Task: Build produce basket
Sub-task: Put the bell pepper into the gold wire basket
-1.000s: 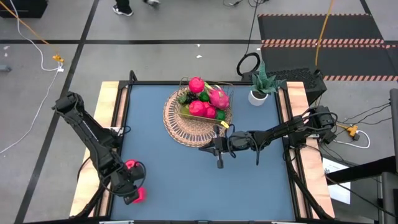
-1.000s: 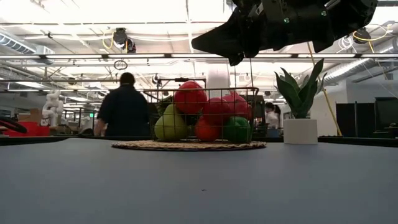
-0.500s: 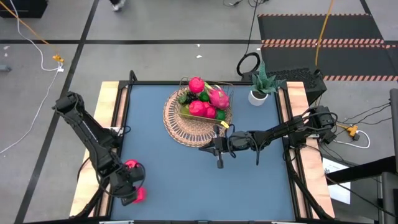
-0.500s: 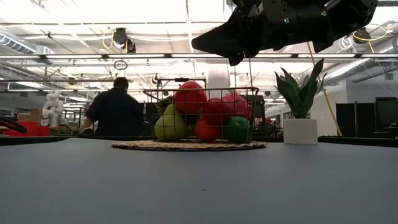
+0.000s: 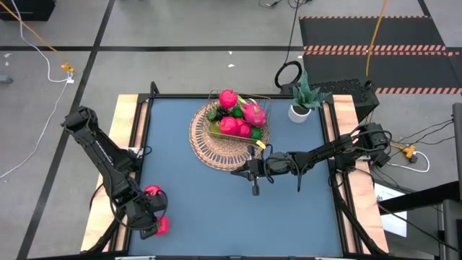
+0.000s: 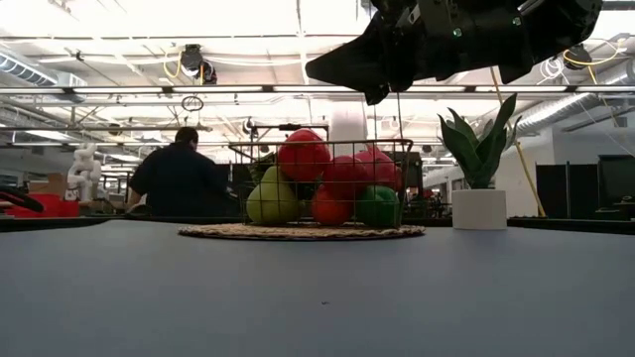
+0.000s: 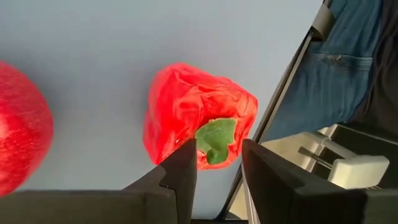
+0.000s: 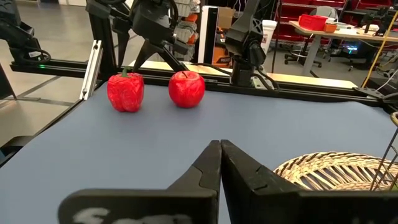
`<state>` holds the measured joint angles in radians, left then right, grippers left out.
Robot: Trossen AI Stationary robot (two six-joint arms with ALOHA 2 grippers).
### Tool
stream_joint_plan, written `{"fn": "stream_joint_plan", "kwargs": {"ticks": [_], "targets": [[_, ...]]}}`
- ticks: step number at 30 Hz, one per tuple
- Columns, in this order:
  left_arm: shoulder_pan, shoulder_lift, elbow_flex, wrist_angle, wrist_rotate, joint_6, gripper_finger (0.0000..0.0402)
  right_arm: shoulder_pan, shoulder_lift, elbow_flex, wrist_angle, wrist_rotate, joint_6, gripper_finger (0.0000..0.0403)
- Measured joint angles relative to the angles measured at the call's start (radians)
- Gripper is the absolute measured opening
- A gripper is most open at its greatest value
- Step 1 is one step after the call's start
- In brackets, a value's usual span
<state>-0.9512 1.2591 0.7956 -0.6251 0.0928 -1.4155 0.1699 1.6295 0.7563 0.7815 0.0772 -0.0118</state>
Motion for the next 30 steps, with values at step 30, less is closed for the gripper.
{"fn": "stream_joint_plan", "kwargs": {"ticks": [30], "targets": [[0.044, 0.061, 0.0, 0.052, 0.045, 0.074, 0.0161, -0.001, 0.0, 0.0, 0.008, 0.004, -0.001, 0.0004]]}}
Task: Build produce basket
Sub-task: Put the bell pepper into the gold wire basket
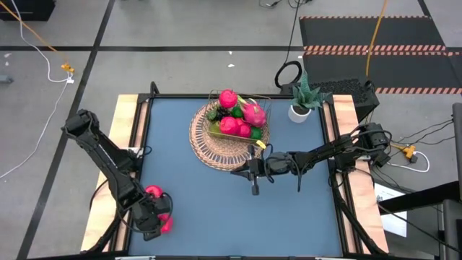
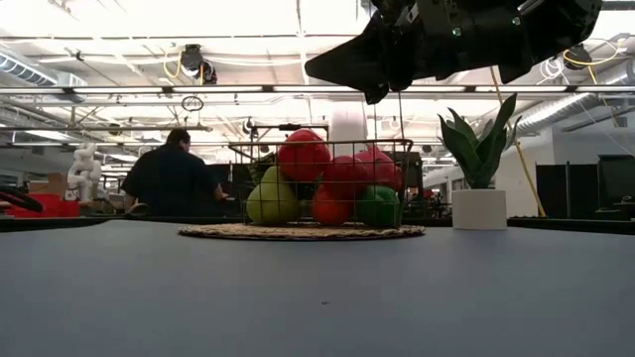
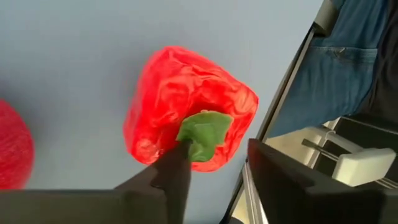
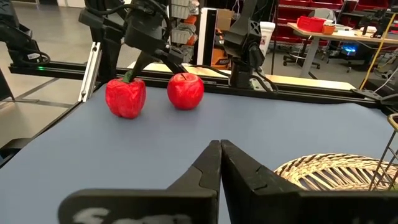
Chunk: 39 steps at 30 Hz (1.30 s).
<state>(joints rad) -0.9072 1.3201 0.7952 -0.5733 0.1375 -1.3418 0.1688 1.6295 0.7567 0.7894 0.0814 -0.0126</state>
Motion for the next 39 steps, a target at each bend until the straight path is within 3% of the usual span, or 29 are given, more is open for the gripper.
{"fn": "stream_joint_plan", "kwargs": {"ticks": [4, 8, 13, 24, 31, 39], "targets": [[0.004, -0.001, 0.0, 0.0, 0.001, -0.052, 0.0196, 0.0, 0.0, 0.0, 0.0, 0.0, -0.001, 0.0004], [0.005, -0.001, 0.0, 0.0, 0.0, -0.146, 0.02, 0.0, 0.0, 0.0, 0.0, 0.0, -0.002, 0.0004], [0.019, -0.001, 0.0, -0.002, 0.001, -0.256, 0.0159, 0.0, 0.0, 0.0, 0.0, 0.0, -0.001, 0.0004], [0.062, 0.0, 0.0, -0.012, 0.001, -0.253, 0.001, 0.0, 0.0, 0.0, 0.0, 0.0, 0.0, 0.0004], [0.077, 0.001, -0.001, -0.039, -0.001, -0.213, 0.0003, 0.0, 0.0, 0.0, 0.0, 0.0, 0.0, 0.0004], [0.077, 0.001, -0.001, 0.008, 0.0, 0.002, 0.0007, 0.0, 0.0, 0.0, 0.0, 0.0, 0.001, 0.0004]]}}
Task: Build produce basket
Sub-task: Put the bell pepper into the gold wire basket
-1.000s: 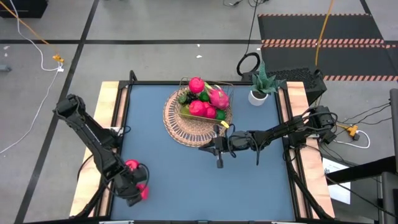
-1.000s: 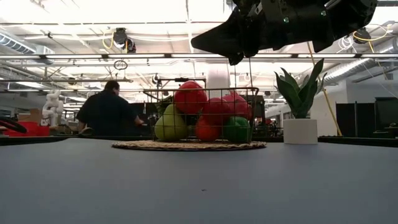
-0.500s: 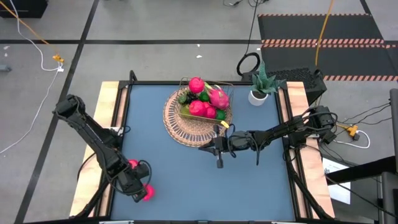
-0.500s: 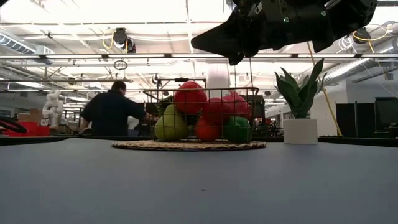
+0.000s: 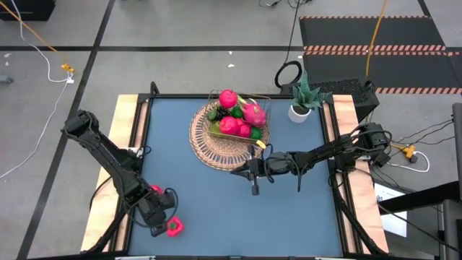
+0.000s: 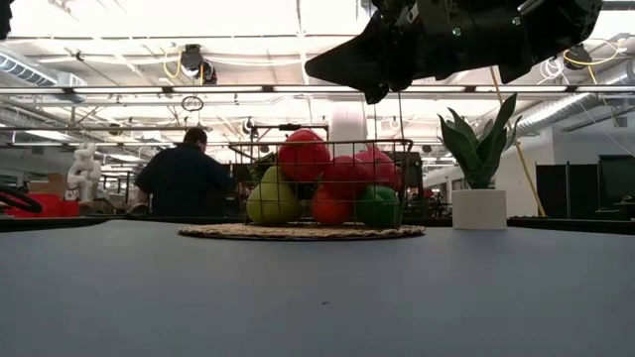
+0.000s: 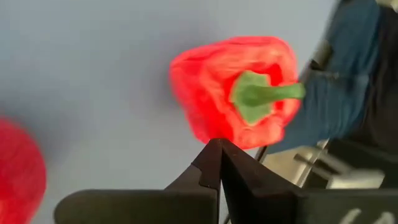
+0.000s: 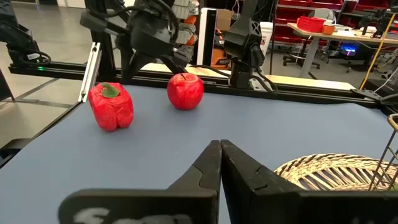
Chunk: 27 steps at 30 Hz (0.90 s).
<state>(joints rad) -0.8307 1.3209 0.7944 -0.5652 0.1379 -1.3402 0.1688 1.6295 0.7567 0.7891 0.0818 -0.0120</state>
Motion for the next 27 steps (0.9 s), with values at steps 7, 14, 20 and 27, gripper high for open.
{"fn": "stream_joint_plan", "kwargs": {"ticks": [7, 14, 20, 27], "targets": [[0.0, 0.0, 0.0, 0.024, -0.005, 0.313, 0.003, 0.0, 0.0, 0.0, 0.0, 0.0, -0.002, 0.0004], [0.002, 0.0, 0.0, 0.13, -0.008, 0.5, 0.0078, 0.0, 0.0, 0.0, 0.0, 0.0, -0.011, 0.0004], [0.018, -0.001, 0.0, 0.123, -0.045, 0.543, 0.0098, 0.0, 0.0, 0.0, 0.0, 0.0, -0.011, 0.0004], [0.017, -0.001, 0.0, 0.123, -0.156, 0.69, 0.0098, 0.0, 0.0, 0.0, 0.0, -0.003, -0.013, 0.0004]]}}
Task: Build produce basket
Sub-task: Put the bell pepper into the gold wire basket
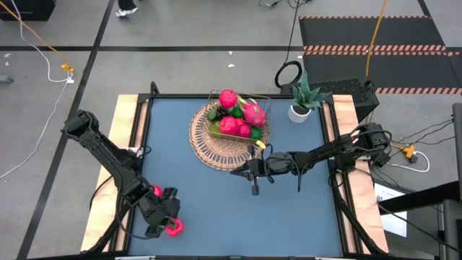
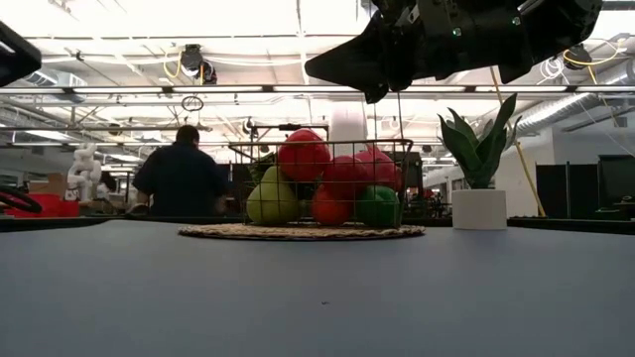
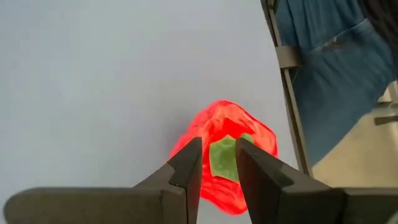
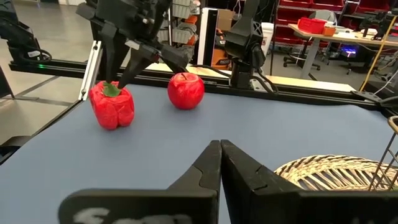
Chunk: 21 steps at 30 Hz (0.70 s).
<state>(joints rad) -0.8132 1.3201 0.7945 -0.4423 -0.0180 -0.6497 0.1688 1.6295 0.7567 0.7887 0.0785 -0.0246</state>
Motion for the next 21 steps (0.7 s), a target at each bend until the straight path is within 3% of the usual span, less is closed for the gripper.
{"fn": "stream_joint_plan", "kwargs": {"ticks": [21], "targets": [[-0.053, 0.04, 0.001, 0.043, -0.032, 0.039, 0.0098, 0.0, 0.0, 0.0, -0.001, -0.001, -0.018, 0.0004]]}}
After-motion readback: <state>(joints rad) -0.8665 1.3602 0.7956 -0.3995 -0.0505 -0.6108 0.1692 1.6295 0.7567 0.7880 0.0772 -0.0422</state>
